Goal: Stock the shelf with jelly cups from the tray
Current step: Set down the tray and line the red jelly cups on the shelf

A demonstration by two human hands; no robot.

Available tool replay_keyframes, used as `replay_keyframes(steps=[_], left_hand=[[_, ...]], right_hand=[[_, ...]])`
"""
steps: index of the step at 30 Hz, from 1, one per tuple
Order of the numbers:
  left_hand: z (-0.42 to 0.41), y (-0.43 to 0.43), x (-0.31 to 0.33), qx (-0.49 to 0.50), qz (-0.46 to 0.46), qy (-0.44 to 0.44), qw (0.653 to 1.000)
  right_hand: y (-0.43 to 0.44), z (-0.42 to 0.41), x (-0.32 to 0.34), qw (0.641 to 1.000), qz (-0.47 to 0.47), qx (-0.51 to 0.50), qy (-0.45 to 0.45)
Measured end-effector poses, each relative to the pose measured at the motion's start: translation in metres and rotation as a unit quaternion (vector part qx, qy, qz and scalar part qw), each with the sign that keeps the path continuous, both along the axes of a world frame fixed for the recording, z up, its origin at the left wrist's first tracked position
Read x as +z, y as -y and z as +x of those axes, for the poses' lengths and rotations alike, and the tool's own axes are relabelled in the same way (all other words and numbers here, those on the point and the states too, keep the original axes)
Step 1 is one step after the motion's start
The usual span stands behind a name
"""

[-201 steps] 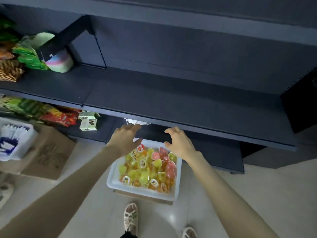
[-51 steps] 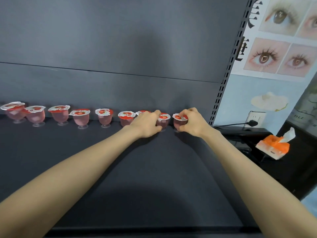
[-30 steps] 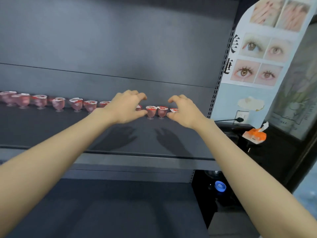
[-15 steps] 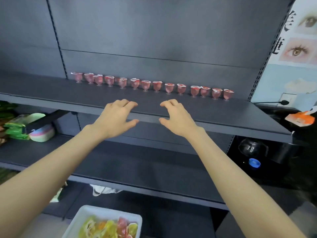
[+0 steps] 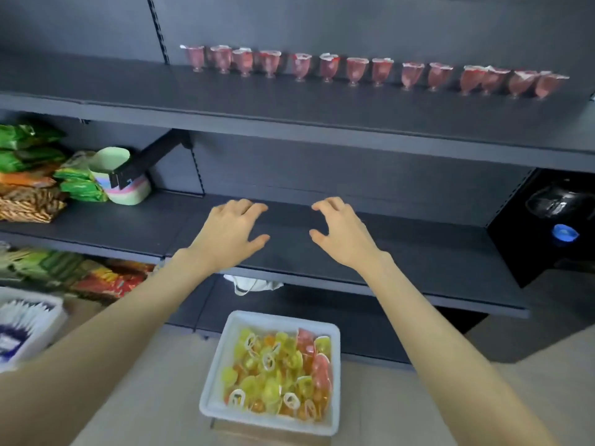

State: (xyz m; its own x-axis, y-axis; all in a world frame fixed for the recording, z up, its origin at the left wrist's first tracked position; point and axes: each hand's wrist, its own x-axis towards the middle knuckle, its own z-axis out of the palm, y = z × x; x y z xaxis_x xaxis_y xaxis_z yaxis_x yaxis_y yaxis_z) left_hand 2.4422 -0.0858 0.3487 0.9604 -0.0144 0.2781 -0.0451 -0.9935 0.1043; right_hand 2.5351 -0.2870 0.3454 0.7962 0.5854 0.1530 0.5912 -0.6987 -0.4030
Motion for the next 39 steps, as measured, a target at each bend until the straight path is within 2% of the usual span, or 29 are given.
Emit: replay_keyframes(steps=[8,12,19,24,29,35,39], left_hand=[[-0.012,-0.059,-0.133,0.029,-0.087,-0.148,0.985],[-0.009,-0.068,-0.201,0.044,-0.100,-0.253,0.961],[0.005,-0.060,-0.324,0.044,-0.172,-0.347,0.921],[0.025,-0.040,-0.405,0.056,-0.250,-0.371,0.892],[0.049,-0.022,-0.478,0.049,-0.289,-0.391,0.873],[0.091,0.005,-0.554,-0.004,-0.325,-0.366,0.872],[0.110,0.027,-0.590,-0.040,-0.332,-0.323,0.885]], right_hand=[[-0.054,-0.029,-0.141,0.987,-0.073,-0.032,-0.141],[-0.065,-0.031,-0.212,0.973,-0.101,-0.046,-0.204],[-0.058,-0.019,-0.333,0.937,-0.107,-0.095,-0.320],[-0.038,-0.008,-0.412,0.909,-0.113,-0.156,-0.368],[-0.019,-0.004,-0.480,0.883,-0.095,-0.237,-0.393],[-0.002,0.005,-0.548,0.866,-0.075,-0.314,-0.382],[-0.004,0.009,-0.579,0.875,-0.055,-0.332,-0.348]])
